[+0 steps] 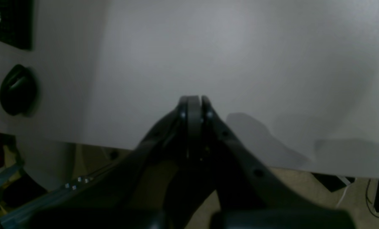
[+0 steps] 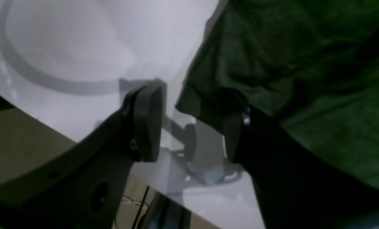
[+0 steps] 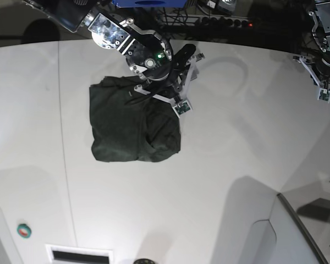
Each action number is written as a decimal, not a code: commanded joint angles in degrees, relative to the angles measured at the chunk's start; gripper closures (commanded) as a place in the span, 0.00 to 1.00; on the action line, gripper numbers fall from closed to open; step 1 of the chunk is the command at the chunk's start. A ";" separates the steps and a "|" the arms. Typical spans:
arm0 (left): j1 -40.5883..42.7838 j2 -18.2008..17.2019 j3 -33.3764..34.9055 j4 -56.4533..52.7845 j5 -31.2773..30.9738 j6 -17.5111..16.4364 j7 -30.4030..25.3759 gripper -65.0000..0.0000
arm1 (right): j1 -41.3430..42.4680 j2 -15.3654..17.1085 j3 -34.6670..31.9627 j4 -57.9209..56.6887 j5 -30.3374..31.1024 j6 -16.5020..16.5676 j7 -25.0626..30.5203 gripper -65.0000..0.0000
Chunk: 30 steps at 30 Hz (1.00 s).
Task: Layout the t-shirt on the table in an organized manner, then fold the t-shirt properly
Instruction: 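Press and tuck the folded bundle edge with the right gripper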
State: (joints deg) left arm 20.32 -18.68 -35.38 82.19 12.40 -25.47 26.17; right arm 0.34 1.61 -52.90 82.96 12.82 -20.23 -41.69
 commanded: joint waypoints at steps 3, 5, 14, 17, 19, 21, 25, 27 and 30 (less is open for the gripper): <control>0.04 -1.15 -0.45 0.66 0.21 0.64 -0.72 1.00 | 1.29 -0.68 0.03 -0.80 -0.47 -0.30 2.26 0.58; 0.04 -1.15 -0.45 0.66 0.21 0.64 -0.72 1.00 | 1.55 -0.68 -0.06 -1.24 -0.47 -0.30 2.44 0.58; 0.04 -1.15 -0.45 0.66 0.21 0.64 -0.64 1.00 | 2.69 0.37 -3.67 2.01 -0.56 -8.12 2.00 0.57; 0.04 -1.15 -0.45 0.66 0.21 0.64 -0.64 1.00 | 3.49 0.20 -4.63 -0.10 -0.56 -8.39 2.18 0.54; 0.04 -1.15 -0.45 0.66 0.21 0.64 -0.55 1.00 | 3.57 0.11 -4.63 -1.60 -0.56 -8.39 2.35 0.52; 0.04 -1.15 -0.45 0.66 0.21 0.64 -0.55 1.00 | 4.01 0.11 -4.90 -2.39 -0.56 -8.39 2.44 0.52; 0.04 -1.15 -0.45 0.66 0.21 0.64 -0.55 1.00 | 4.28 0.11 -4.90 -2.91 -0.56 -8.39 2.53 0.65; 0.04 -1.06 -0.45 0.66 0.21 0.64 -0.55 1.00 | 4.28 0.20 -4.81 -2.91 -0.56 -8.39 2.53 0.80; 0.04 -1.06 -0.45 0.66 0.21 0.64 -0.55 1.00 | 4.10 0.37 -4.90 -2.21 -0.56 -8.39 2.53 1.00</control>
State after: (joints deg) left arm 20.32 -18.59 -35.38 82.19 12.40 -25.47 26.33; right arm 3.73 2.55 -57.87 79.50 12.82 -28.08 -40.05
